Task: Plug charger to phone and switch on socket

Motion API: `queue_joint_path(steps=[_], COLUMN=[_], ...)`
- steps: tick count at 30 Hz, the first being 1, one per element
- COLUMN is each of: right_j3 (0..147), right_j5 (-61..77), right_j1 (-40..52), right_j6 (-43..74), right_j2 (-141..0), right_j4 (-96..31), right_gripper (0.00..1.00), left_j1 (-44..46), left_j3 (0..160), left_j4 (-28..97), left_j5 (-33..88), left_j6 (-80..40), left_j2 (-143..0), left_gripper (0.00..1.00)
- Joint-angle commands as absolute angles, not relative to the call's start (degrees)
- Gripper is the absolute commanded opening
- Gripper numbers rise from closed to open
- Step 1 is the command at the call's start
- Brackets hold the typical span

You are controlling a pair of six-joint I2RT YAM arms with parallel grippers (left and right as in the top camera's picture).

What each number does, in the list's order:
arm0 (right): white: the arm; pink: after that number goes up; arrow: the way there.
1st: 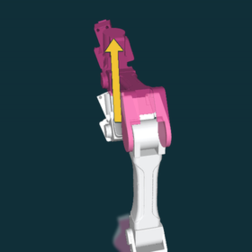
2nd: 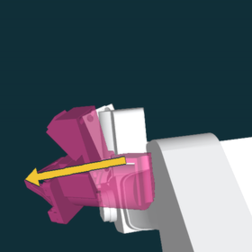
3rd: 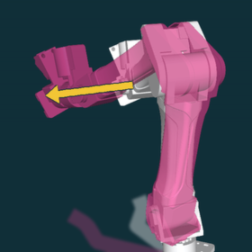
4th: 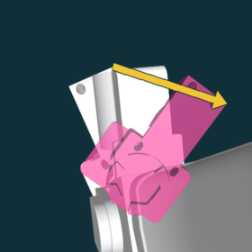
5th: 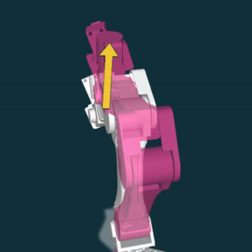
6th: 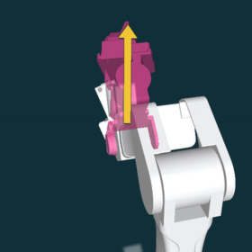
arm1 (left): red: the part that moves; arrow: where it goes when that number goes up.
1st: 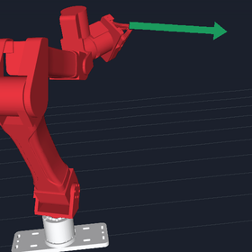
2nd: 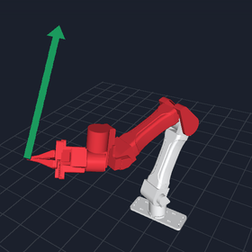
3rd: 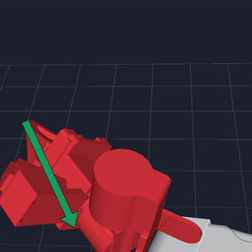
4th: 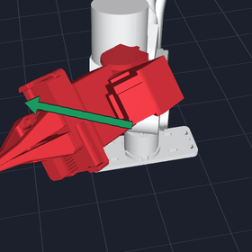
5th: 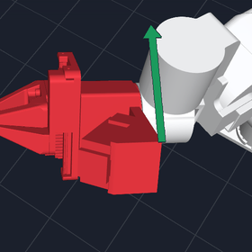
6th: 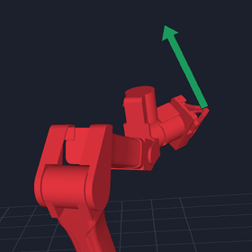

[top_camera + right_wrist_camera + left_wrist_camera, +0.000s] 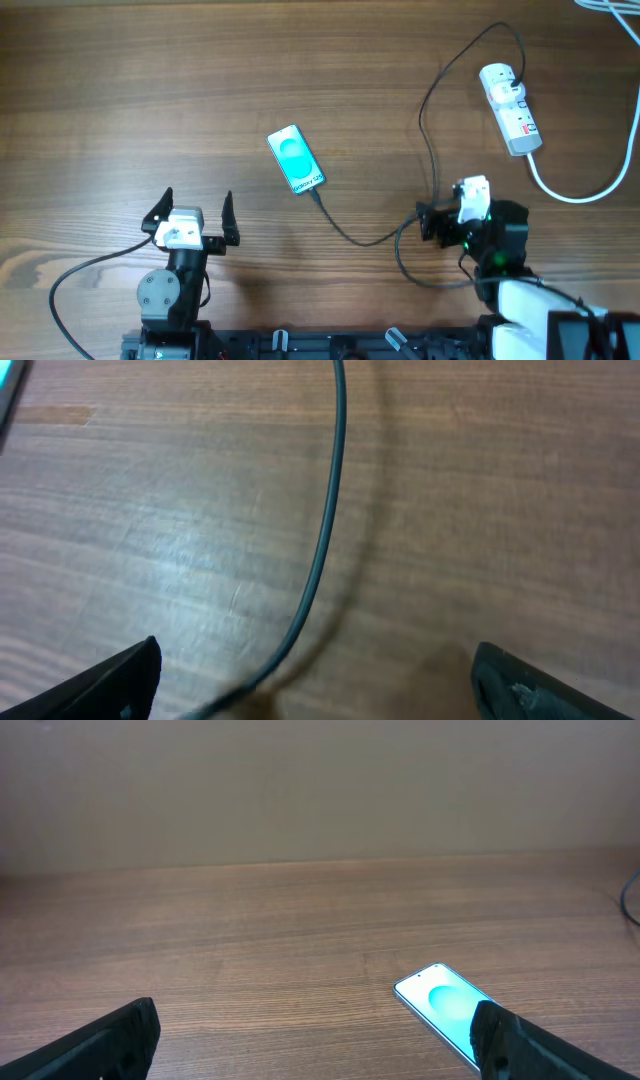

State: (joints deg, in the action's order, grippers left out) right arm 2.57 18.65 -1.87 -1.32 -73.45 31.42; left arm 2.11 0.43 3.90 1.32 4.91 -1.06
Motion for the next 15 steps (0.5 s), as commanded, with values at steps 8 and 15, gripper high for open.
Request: queue_joint_path(steps=[8, 15], right_j3=[0.25, 0.25], right_j5=[19.57, 20.03], right_j1=[-1.67, -1.67], right_j6=[-4.78, -9.19], right_j2=[-45.12, -26.65], right_j4=[11.11, 1.48], right_gripper=[1.00, 1.00], left_j1=[1.74, 1.74], left_j3=[0.32, 0.32], left_j4=[4.34, 4.34], left_j5=[0.56, 0.56], left_j6=[5.76, 5.76], left_j2=[-0.75, -0.75], left_gripper=[1.00, 1.00])
